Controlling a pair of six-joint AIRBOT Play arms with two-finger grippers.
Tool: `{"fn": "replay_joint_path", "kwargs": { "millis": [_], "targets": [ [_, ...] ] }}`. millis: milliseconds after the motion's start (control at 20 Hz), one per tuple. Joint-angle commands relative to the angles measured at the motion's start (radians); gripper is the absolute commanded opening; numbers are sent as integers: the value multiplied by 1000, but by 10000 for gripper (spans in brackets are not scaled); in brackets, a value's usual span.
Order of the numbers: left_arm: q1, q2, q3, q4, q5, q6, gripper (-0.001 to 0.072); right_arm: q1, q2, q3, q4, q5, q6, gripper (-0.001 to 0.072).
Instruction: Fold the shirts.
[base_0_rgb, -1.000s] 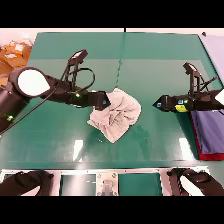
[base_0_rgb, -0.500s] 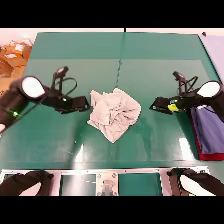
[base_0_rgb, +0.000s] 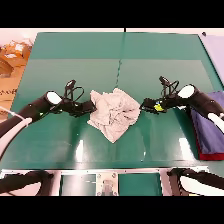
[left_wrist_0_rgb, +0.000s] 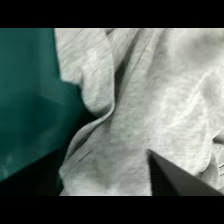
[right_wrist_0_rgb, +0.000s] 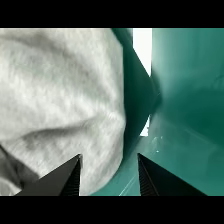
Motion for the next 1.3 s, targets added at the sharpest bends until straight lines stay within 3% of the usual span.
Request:
{"fn": "replay_joint_path", "kwargs": {
  "millis": [0,50,100,150,200,250,450,550,750,950,1250],
  "targets": [
    [1,-77,5,-197,-51,147,398,5,-120,70,10,-31,-18,385],
    [1,-78,6,-198,-88,177,176,5,-144,84,23,-30,-28,343],
    [5,-77,19,-191,-121,196,17,5,-161,90,42,-31,-53,323],
    [17,-73,41,-181,-149,195,18,5,-176,93,68,-30,-85,311],
    [32,-66,67,-164,-171,194,18,5,-185,93,106,-27,-119,122],
    [53,-56,97,-132,-189,185,17,5,-188,93,122,-27,-144,7],
    [152,27,198,111,-263,21,17,-27,-184,112,120,-16,-178,6],
    [187,99,247,159,-308,3,17,-60,-144,163,127,40,-183,5],
    [191,243,460,64,-374,11,17,-64,68,383,160,159,-207,6],
    [191,343,771,-71,-466,38,18,-66,365,641,160,165,-207,6],
    [191,383,1191,-79,-589,37,18,-66,645,852,91,150,-187,7]
  ]
}}
